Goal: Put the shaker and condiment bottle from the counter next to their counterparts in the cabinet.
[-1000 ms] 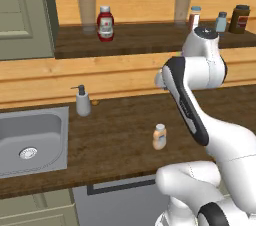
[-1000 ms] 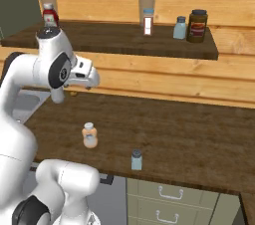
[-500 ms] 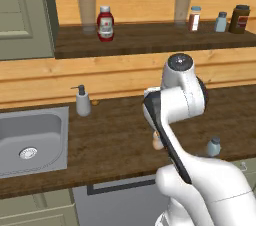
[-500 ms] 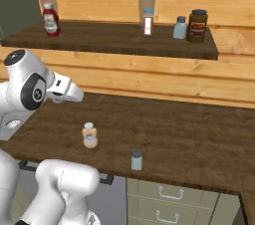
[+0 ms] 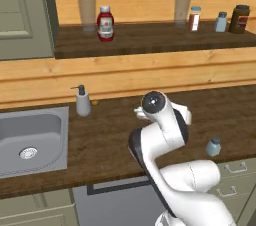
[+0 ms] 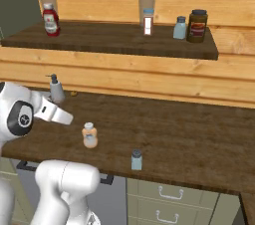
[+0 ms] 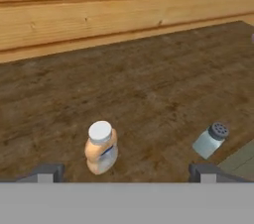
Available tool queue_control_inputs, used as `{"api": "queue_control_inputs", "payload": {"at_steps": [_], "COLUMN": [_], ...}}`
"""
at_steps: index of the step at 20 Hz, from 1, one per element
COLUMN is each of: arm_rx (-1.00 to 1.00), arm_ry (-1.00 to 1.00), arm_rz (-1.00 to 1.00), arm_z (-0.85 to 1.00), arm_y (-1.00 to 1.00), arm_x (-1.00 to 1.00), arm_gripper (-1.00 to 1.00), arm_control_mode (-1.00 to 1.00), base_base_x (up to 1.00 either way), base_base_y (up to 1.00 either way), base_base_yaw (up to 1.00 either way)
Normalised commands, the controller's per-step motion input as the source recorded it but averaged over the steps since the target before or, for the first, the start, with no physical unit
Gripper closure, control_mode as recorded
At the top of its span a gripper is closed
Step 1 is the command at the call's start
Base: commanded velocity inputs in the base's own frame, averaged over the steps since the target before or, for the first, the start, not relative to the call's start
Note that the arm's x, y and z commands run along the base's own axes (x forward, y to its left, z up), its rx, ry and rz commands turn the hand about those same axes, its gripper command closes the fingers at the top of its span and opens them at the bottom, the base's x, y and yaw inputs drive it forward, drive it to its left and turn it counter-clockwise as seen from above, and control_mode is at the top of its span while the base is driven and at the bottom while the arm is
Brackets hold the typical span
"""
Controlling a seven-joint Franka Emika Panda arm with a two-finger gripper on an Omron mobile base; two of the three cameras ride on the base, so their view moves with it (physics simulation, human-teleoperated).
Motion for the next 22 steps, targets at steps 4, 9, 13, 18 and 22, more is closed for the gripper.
{"api": "queue_control_inputs", "payload": {"at_steps": [4,9,13,18,22], "arm_rx": [0.00,0.00,0.00,0.00,0.00], "arm_ry": [-0.22,-0.23,-0.27,-0.16,-0.01], "arm_rz": [-0.17,-0.14,-0.08,-0.05,-0.02], "arm_z": [-0.68,-0.30,-0.63,-0.57,-0.40], "arm_y": [0.04,0.13,0.01,0.00,0.00], "arm_x": [0.00,0.00,0.00,0.00,0.04], "arm_gripper": [-1.00,-1.00,-1.00,-1.00,-1.00], "arm_control_mode": [-1.00,-1.00,-1.00,-1.00,-1.00], "base_base_x": [0.00,0.00,0.00,0.00,0.00], "base_base_y": [0.00,0.00,0.00,0.00,0.00], "base_base_yaw": [0.00,0.00,0.00,0.00,0.00]}}
